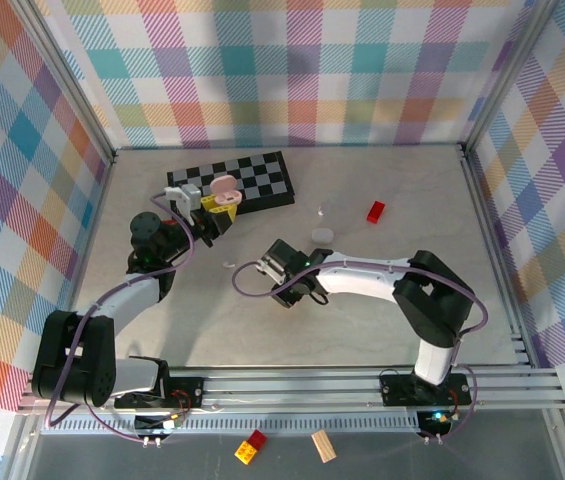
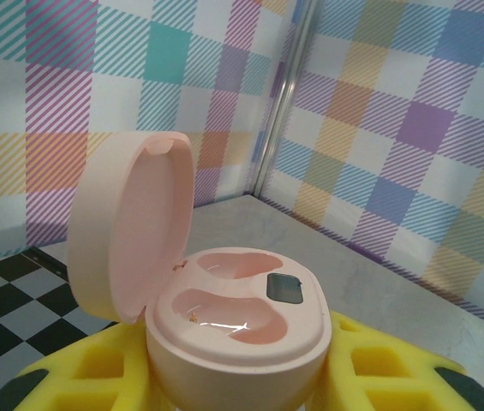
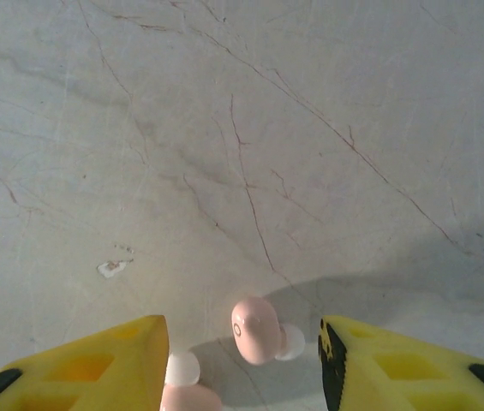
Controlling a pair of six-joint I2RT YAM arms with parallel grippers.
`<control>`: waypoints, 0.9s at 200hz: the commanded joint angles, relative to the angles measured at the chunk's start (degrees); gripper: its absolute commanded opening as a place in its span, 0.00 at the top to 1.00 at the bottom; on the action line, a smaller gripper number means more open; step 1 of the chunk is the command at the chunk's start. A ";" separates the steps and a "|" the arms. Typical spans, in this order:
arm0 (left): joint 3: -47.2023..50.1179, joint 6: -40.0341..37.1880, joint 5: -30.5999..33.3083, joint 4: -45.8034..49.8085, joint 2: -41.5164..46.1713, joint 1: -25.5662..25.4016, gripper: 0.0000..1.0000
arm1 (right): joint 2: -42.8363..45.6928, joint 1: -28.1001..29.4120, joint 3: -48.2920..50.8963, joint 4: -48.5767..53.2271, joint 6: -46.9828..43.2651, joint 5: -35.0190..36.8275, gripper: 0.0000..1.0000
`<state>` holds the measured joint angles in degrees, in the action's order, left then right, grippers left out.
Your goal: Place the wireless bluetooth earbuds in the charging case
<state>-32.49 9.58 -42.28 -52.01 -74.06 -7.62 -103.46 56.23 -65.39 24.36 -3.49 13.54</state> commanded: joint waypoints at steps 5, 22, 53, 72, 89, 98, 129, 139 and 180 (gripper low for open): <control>-0.99 -0.80 -0.20 -0.46 1.20 0.52 0.66 | -2.45 0.55 -2.49 2.69 -1.61 3.17 0.54; -1.08 -0.79 -0.34 -0.46 1.11 0.66 0.66 | -4.03 0.55 -4.16 4.83 -1.59 3.92 0.55; -1.30 -0.45 -0.62 -0.92 1.01 0.67 0.66 | -6.78 0.61 -6.20 7.07 -0.50 4.45 0.58; -1.19 -0.36 -0.82 -0.81 1.03 0.73 0.66 | -7.53 0.62 -6.92 7.44 0.61 4.42 0.59; -1.17 -0.20 -0.92 -0.81 1.11 0.73 0.66 | -8.19 0.57 -7.49 7.81 1.64 5.55 0.62; -1.20 -0.18 -1.03 -0.81 1.11 0.68 0.66 | -8.57 0.62 -7.75 8.16 2.17 6.18 0.65; -1.35 -0.18 -1.21 -0.90 1.11 0.72 0.66 | -9.05 0.60 -8.25 9.25 3.10 6.76 0.68; -1.35 -0.18 -1.28 -0.91 1.11 0.70 0.66 | -8.91 0.51 -8.30 9.51 3.35 6.85 0.68; -1.39 0.00 -1.59 -1.24 0.63 0.74 0.66 | -9.21 0.04 -8.31 10.73 4.08 6.76 0.70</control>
<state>-32.49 9.63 -42.52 -51.18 -74.06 -7.55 -111.09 56.71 -72.60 31.46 -0.78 19.07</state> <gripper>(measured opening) 0.347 0.307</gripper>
